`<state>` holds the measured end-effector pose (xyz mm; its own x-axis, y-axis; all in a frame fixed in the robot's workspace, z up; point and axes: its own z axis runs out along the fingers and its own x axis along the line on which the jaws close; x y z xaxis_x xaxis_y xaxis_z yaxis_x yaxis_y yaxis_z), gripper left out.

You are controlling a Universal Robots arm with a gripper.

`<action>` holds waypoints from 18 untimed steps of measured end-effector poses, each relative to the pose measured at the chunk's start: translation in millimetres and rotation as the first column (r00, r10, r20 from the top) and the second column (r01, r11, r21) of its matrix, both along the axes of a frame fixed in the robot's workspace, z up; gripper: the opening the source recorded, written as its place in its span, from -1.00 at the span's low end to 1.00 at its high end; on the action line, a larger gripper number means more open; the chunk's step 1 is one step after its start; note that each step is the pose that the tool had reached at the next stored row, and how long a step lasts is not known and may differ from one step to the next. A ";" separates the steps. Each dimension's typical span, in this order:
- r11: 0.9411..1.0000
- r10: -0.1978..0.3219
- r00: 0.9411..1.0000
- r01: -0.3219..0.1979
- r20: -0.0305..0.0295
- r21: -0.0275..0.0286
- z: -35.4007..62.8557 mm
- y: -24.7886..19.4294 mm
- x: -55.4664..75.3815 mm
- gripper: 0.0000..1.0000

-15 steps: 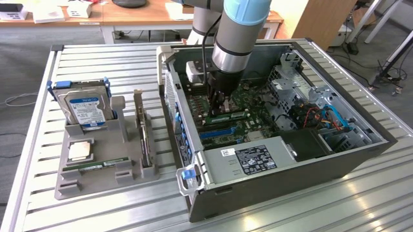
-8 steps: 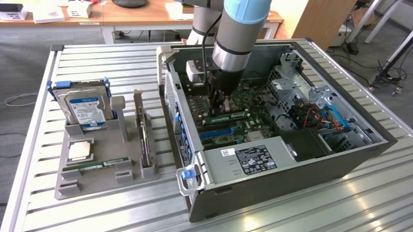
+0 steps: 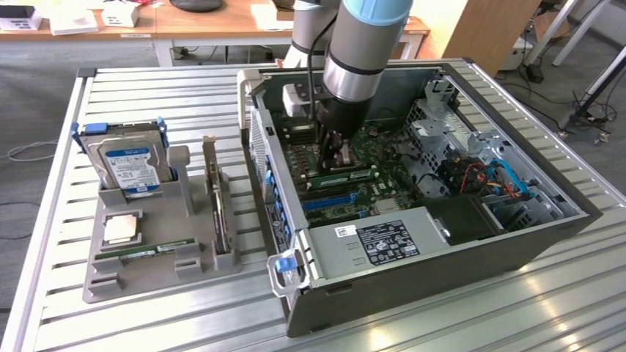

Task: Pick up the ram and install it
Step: 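Press down the ram until it locks into place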

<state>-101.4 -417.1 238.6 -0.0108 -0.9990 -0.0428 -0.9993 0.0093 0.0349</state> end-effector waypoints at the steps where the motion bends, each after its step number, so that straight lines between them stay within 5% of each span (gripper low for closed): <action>1: 1.000 0.000 1.000 0.000 0.000 0.000 1.5 0.0 0.0 -0.79; 6: 1.000 0.000 1.000 0.000 0.000 0.000 8.9 0.0 0.0 -0.79; 18: 1.000 0.000 1.000 0.000 0.000 0.000 9.3 0.0 7.5 -0.79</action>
